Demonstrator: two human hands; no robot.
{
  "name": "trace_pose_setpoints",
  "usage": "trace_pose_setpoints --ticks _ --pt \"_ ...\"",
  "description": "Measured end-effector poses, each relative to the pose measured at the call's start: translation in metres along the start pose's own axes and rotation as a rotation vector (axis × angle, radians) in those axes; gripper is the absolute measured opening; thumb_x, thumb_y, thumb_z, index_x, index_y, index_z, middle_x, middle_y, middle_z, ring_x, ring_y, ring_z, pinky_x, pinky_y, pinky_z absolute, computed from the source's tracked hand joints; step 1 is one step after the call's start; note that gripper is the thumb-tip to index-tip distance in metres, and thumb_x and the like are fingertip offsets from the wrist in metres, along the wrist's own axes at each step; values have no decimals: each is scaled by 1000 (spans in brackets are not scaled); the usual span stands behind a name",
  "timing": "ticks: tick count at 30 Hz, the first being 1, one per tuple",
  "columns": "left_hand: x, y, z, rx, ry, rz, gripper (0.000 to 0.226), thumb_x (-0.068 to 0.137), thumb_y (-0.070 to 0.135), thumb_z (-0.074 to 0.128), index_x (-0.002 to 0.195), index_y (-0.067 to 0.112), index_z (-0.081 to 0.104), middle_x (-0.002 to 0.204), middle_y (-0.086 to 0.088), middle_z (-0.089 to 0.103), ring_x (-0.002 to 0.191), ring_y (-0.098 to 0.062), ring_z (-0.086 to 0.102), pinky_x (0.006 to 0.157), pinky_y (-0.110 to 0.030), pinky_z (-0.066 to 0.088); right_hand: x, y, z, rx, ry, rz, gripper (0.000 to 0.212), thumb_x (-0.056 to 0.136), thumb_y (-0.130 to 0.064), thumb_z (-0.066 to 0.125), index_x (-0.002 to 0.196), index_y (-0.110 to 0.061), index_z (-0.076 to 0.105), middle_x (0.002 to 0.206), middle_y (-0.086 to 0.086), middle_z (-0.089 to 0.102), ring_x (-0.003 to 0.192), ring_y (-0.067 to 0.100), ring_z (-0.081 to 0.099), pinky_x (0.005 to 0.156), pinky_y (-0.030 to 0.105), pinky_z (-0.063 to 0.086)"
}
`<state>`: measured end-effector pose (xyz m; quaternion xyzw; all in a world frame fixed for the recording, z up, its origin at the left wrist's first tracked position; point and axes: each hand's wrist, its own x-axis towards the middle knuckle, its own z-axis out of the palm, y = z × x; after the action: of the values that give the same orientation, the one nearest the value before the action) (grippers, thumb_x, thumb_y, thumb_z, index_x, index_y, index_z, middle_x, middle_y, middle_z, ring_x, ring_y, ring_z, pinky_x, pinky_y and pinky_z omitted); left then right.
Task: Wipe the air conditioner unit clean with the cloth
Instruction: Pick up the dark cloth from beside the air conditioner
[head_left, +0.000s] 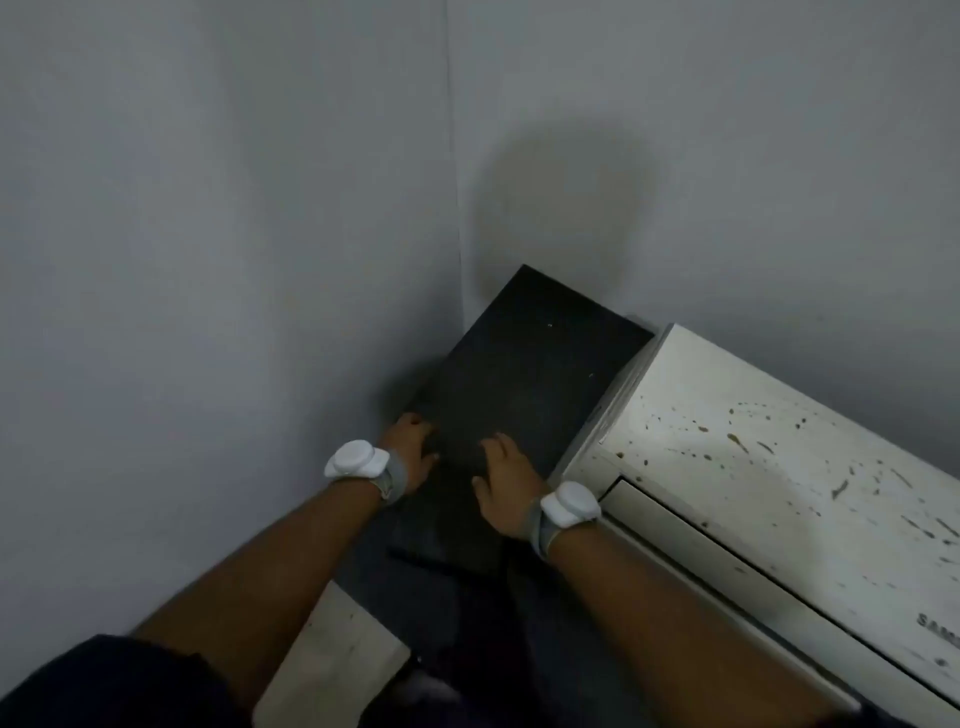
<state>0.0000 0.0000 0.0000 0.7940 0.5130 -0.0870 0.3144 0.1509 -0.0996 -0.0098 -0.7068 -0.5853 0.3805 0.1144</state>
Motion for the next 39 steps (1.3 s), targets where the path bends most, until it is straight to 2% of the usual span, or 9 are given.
trace_pose_setpoints --ticks 5,8,12,15,19,24,29,33,39 --pt "-3 -9 19 81 -131 -50 58 91 21 54 143 12 30 150 -17 26 134 -35 34 110 -35 29 1 14 23 -173 -125 134 68 97 -23 44 151 -14 5 159 15 -8 143 34 16 113 44 28" --pt "2 -11 30 85 -171 -41 62 93 22 52 146 10 21 152 -18 23 136 -34 30 112 -34 25 9 18 27 -205 -150 202 76 94 -19 47 152 -15 -1 159 14 -8 144 35 12 114 45 25" --pt "3 -14 41 122 -168 -31 62 93 22 51 146 11 20 152 -18 19 135 -36 29 111 -36 27 15 24 35 -201 -197 240 78 92 -17 49 151 -13 -2 159 15 -2 144 35 11 115 46 23" --pt "4 -19 45 133 -170 -38 59 93 23 51 145 13 24 150 -19 19 132 -38 32 109 -37 31 17 31 40 -206 -155 228 68 91 -18 49 149 -11 12 154 15 18 137 35 23 110 42 32" --pt "4 -23 50 120 -139 -37 53 93 26 50 142 12 32 141 -21 29 124 -37 38 103 -37 36 19 35 44 -219 -51 235 42 92 -22 46 131 -11 35 131 15 42 119 32 39 94 39 41" --pt "4 -24 50 78 -66 -24 32 92 27 52 117 7 60 124 -19 43 112 -35 45 94 -35 41 17 37 46 -319 -62 197 29 94 -30 42 113 -11 50 120 16 48 112 34 42 86 39 41" --pt "3 -21 40 47 -25 -8 29 91 26 55 112 7 63 124 -17 45 113 -34 45 96 -35 40 9 36 40 -248 -39 161 27 94 -28 46 112 -10 55 119 15 49 110 33 46 81 32 40" --pt "0 -21 22 13 -79 28 30 90 25 57 114 8 62 121 -14 58 111 -30 55 95 -31 43 0 31 27 -131 -34 177 20 93 -31 49 101 -15 59 104 10 63 89 29 63 65 27 42" --pt "-11 -15 -11 -44 -170 83 26 86 29 64 108 14 68 109 -6 69 102 -20 64 86 -22 45 -28 23 -6 -33 -46 157 23 91 -34 55 107 -19 63 107 10 66 94 29 63 76 30 50"
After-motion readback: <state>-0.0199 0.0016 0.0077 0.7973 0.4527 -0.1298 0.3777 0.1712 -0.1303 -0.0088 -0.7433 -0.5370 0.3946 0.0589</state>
